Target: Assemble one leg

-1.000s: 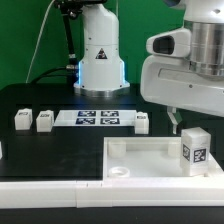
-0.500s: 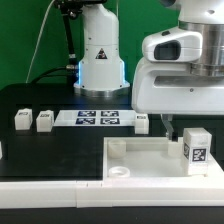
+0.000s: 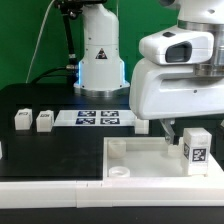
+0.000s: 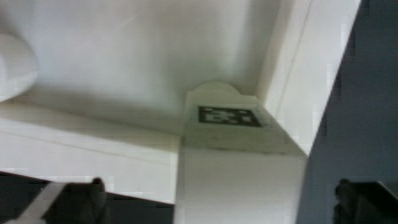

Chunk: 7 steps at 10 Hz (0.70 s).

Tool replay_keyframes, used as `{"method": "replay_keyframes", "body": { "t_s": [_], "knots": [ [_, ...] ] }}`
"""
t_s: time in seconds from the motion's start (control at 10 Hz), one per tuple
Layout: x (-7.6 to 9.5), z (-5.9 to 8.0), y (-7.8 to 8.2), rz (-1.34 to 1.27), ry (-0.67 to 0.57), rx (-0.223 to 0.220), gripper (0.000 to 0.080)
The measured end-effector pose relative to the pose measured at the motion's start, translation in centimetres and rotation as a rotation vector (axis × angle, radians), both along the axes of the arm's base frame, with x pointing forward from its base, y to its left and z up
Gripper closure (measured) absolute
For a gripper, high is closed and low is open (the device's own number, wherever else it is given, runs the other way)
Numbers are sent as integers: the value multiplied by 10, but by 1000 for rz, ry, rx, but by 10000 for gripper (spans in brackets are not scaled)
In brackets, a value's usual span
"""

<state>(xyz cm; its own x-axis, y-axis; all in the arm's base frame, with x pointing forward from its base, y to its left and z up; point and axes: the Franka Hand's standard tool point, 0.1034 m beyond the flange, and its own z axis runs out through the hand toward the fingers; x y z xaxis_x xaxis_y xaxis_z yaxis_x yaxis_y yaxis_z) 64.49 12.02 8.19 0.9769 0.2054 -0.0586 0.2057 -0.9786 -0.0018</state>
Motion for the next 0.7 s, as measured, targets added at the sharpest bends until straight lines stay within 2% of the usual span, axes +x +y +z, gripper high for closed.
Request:
{"method": "replay_keyframes", "body": {
  "t_s": [0.1,0.2,0.3,0.4,0.7],
  "knots": [
    [0,0,0,0,0,0,286],
    [0,0,0,-18,0,-1,286],
    [0,0,0,-18,0,-1,424],
    [0,0,0,-35,0,-1,509],
    [0,-1,0,-410,1,-16,508]
  ]
}}
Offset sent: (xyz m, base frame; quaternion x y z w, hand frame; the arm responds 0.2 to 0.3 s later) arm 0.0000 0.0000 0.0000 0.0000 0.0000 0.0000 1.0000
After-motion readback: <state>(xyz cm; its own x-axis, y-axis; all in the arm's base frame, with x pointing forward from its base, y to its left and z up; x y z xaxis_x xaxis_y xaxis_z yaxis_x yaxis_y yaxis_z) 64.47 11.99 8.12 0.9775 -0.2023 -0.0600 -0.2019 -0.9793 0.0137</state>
